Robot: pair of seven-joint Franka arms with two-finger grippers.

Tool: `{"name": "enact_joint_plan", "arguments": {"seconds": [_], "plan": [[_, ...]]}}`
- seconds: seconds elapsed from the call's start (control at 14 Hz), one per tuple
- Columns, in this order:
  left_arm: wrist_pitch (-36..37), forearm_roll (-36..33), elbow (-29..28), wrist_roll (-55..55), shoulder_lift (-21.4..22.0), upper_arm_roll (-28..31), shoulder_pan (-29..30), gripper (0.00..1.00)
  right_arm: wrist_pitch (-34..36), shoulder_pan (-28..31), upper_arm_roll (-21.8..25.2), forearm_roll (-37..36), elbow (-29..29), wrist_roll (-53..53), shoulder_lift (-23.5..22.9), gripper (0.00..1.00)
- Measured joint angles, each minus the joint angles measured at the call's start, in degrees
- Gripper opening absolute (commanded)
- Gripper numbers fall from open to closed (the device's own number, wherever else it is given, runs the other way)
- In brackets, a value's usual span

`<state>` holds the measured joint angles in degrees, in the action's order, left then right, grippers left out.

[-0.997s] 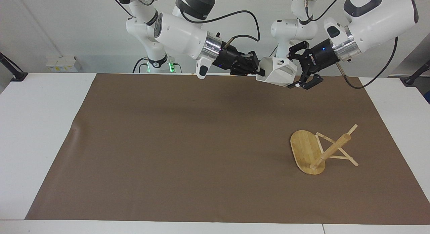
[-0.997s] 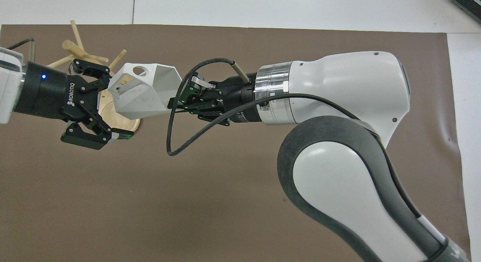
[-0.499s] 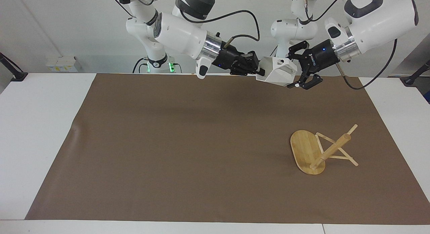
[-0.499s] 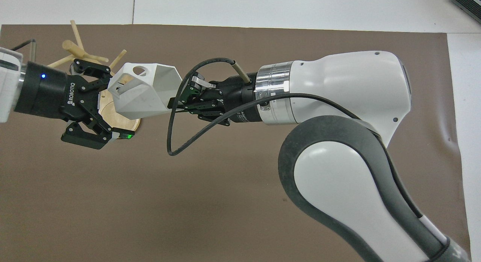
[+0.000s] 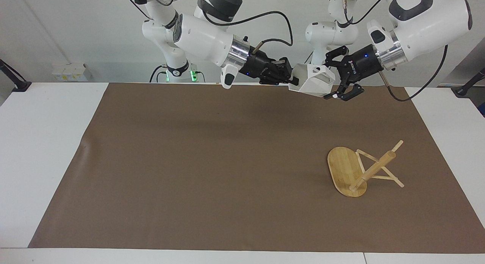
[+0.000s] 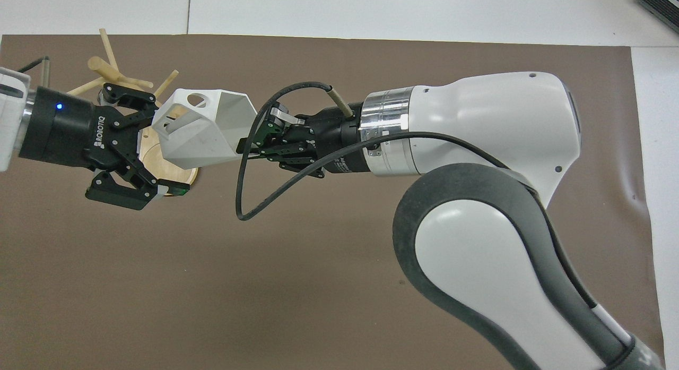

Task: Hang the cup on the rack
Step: 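Carry the cup toward the left gripper and grasp it with the left gripper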

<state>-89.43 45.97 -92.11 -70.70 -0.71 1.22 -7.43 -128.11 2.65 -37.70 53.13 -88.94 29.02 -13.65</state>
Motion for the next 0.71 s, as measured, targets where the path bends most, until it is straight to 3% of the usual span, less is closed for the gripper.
{"name": "enact_joint_plan", "arguments": {"seconds": [0.71], "plan": [[0.27,0.39,-0.14,0.00,-0.15,-0.71,0.52,1.00,-0.24,-0.02,-0.33,0.70,0.00,0.00,-0.14,0.00]]}}
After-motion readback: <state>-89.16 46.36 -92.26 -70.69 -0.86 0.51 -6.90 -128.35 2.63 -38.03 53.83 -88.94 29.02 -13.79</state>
